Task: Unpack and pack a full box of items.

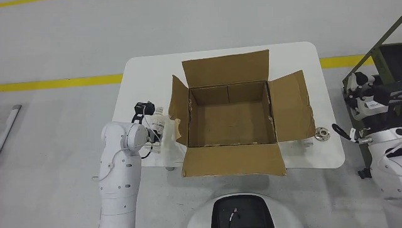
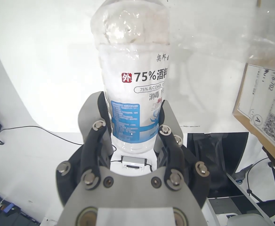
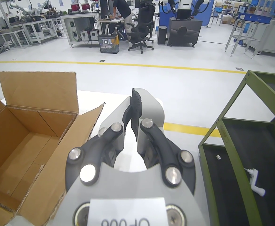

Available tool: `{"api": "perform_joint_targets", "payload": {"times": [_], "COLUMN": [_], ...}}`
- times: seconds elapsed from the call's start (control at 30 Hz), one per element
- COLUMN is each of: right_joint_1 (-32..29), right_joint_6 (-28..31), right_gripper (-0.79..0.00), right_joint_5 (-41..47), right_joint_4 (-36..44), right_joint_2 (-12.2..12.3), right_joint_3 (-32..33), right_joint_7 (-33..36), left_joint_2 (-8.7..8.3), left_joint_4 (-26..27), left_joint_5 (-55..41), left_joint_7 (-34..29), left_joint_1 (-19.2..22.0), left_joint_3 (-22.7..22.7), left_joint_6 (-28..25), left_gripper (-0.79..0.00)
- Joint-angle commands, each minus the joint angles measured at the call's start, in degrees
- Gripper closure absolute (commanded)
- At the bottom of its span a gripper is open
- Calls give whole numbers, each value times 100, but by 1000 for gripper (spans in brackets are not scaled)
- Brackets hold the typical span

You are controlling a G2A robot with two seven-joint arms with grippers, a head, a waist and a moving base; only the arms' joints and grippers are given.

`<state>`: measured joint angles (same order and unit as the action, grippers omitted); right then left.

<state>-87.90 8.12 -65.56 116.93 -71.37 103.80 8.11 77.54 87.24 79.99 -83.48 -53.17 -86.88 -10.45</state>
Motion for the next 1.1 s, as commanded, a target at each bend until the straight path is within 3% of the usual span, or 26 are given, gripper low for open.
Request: {"api": "perform_joint_targets", "payload": {"times": [0.0, 0.23, 0.53, 0.8, 1.07], "right_joint_1": [9, 35, 59, 24, -14], "right_joint_6": [-8, 10, 14, 9, 10], "right_gripper": [0, 0, 0, 0, 0], "right_joint_5": [0, 16, 34, 65, 94], "right_joint_4": [-5, -5, -16, -25, -30], "right_joint_2": [1, 6, 13, 21, 30], "right_joint_3": [-14, -81, -125, -67, -10], "right_joint_7": [5, 12, -17, -52, -52], "left_joint_2": [-28, -100, -130, -135, -208], "left_joint_4": [442, 1675, 2689, 2978, 3050], "left_joint_5": [32, -148, -906, -1792, -2428], "left_joint_7": [-98, -288, -330, -452, -452], "left_joint_1": [-93, -82, 576, 972, 793], "left_joint_3": [-103, -496, -485, -38, 360], "left_joint_6": [59, 268, 513, 668, 594], "left_gripper": [0, 0, 0, 0, 0]}}
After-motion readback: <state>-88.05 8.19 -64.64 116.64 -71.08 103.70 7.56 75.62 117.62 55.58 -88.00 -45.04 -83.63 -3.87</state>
